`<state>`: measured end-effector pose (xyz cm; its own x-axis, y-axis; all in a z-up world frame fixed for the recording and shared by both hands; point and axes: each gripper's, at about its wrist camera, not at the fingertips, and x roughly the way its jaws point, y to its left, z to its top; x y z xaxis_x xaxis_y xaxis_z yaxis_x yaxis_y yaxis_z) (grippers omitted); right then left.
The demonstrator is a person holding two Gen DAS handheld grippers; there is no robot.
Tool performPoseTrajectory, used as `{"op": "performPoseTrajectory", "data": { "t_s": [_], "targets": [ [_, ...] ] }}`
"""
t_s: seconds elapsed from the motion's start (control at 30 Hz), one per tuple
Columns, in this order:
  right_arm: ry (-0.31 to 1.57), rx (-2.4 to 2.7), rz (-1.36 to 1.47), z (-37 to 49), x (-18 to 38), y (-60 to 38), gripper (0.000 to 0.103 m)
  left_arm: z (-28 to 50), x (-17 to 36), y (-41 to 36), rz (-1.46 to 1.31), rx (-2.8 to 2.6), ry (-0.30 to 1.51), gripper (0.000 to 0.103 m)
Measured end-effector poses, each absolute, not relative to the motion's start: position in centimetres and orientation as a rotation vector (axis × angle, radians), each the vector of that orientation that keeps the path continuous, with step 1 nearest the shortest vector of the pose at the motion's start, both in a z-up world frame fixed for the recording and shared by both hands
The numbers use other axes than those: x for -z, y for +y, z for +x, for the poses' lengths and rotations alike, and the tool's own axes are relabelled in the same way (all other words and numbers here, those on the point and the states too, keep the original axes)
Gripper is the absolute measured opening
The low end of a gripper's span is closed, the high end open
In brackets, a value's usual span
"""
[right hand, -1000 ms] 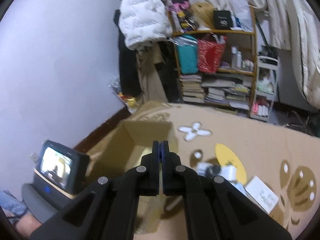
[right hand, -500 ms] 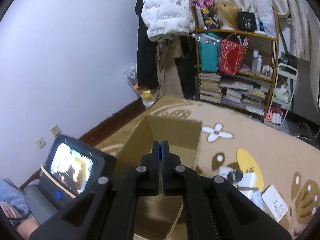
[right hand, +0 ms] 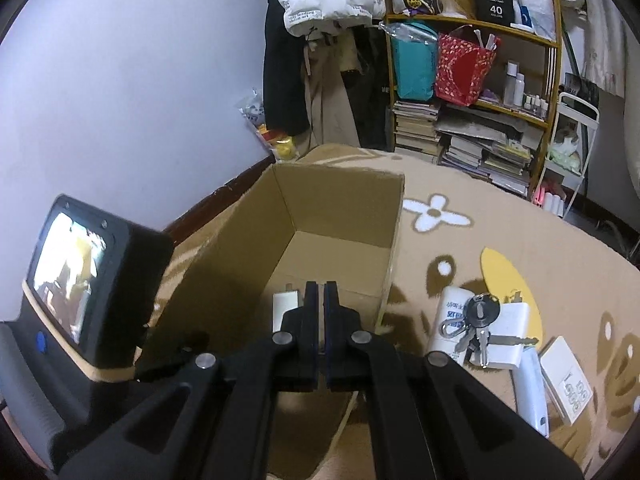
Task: Organize rigid objects
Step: 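Carry the yellow tag into the box and open the right gripper, then reach to the black key bundle and close the right gripper on it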
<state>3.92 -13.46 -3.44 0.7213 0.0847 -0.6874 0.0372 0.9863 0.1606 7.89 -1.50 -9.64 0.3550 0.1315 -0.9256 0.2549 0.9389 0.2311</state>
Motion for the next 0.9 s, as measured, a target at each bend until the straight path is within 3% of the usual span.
{"op": "performPoseTrajectory", "data": {
  "t_s": [0.2,0.27,0.33,0.47,0.6,0.73,0.9],
  "targets": [
    [0.743,0.010,0.101,4.3,1.0,-14.5,0.009,7.9,9.7,-1.5,0.367,0.081,1.214,0.019],
    [0.733,0.030,0.076,4.3,0.4,-15.1,0.020,7.9,9.7,-1.5,0.367,0.081,1.214,0.019],
    [0.715,0.049,0.061,4.2,-0.3,-15.8,0.046,7.9,9.8,-1.5,0.370,0.080,1.213,0.019],
    [0.693,0.067,0.056,4.1,-1.0,-17.5,0.065,7.9,9.8,-1.6,0.372,0.078,1.213,0.020],
    [0.691,0.112,0.101,3.9,-0.4,-19.7,0.095,7.9,9.8,-1.6,0.374,0.077,1.213,0.020],
    [0.682,0.128,0.173,3.5,0.7,-21.5,0.103,7.9,9.8,-1.6,0.375,0.077,1.213,0.020],
    [0.710,0.170,0.134,3.8,2.5,-22.8,0.103,7.9,9.7,-1.5,0.371,0.071,1.211,0.021]
  ]
}}
